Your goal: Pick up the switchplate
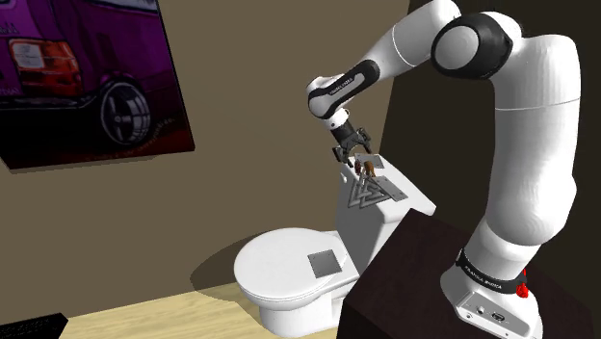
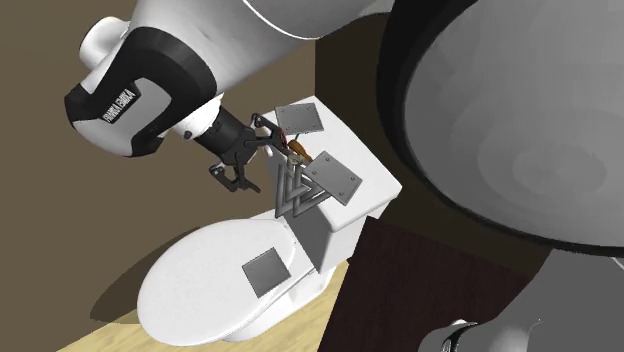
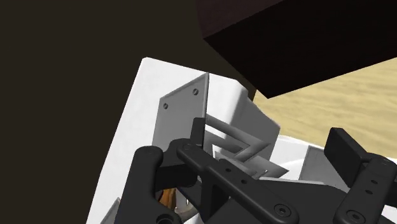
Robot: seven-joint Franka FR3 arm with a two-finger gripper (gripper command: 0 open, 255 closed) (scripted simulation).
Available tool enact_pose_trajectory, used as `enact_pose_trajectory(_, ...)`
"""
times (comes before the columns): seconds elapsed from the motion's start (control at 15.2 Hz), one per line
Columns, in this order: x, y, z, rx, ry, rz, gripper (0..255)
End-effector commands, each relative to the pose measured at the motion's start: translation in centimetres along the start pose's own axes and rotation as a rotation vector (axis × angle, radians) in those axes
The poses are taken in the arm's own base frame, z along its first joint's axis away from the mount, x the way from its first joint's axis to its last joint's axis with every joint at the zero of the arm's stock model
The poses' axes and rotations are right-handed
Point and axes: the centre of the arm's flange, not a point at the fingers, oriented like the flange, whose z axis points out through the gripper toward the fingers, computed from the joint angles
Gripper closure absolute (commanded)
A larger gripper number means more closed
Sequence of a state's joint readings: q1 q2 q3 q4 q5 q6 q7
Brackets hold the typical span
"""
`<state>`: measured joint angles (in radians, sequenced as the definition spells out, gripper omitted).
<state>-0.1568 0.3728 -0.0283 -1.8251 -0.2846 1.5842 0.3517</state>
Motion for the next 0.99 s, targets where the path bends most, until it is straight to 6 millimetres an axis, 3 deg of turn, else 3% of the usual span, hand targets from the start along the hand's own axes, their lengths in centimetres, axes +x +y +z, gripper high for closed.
enact_pose_trajectory(0.0, 2.5, 0.4, 1.6, -0.026, -0.04, 0.034, 0)
enact_pose_trajectory(0.46, 10.5, 2.7, 8.3, -0.112, -0.177, 0.15, 0)
enact_pose_trajectory(0.92, 17.2, 6.5, 15.7, -0.197, -0.314, 0.266, 0)
